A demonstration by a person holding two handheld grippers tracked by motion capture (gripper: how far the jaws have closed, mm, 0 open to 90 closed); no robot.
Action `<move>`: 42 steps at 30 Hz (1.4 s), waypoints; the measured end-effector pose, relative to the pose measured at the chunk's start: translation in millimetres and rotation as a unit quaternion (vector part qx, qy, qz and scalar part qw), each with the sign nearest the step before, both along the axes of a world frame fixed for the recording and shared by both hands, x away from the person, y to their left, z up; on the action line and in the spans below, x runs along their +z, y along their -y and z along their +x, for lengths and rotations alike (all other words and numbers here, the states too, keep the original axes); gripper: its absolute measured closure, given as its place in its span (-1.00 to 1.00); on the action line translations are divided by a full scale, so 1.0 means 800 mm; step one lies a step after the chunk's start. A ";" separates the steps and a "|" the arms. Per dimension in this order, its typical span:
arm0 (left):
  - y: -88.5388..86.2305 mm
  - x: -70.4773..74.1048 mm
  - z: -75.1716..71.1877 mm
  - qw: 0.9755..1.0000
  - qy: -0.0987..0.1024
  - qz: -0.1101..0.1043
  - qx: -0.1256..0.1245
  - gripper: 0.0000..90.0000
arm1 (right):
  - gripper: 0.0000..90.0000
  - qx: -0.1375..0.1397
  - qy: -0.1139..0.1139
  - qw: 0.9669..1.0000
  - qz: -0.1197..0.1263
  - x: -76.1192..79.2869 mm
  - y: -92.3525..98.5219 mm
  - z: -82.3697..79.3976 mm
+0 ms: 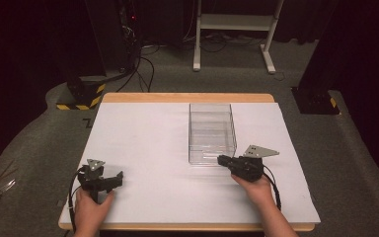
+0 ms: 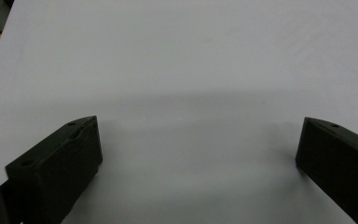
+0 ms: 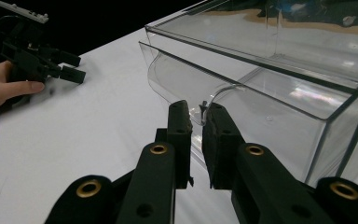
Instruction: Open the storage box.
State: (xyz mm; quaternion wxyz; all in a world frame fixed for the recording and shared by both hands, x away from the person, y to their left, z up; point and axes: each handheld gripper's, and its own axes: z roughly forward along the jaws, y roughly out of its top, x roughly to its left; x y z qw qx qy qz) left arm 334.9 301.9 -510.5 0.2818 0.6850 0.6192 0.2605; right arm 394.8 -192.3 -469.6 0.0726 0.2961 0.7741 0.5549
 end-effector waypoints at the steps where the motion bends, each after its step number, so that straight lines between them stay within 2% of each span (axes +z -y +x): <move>1: 0.000 0.000 0.000 1.000 0.000 0.000 0.000 -0.99 | 0.82 0.001 0.000 1.000 0.000 0.000 0.000 -0.001; 30: 0.000 0.000 0.000 1.000 0.000 0.000 0.000 -0.99 | 0.84 0.021 0.002 1.000 0.004 -0.001 0.006 -0.030; 42: 0.000 0.000 0.000 1.000 0.000 0.000 0.000 -0.99 | 0.85 0.031 0.005 0.999 0.003 -0.001 0.008 -0.052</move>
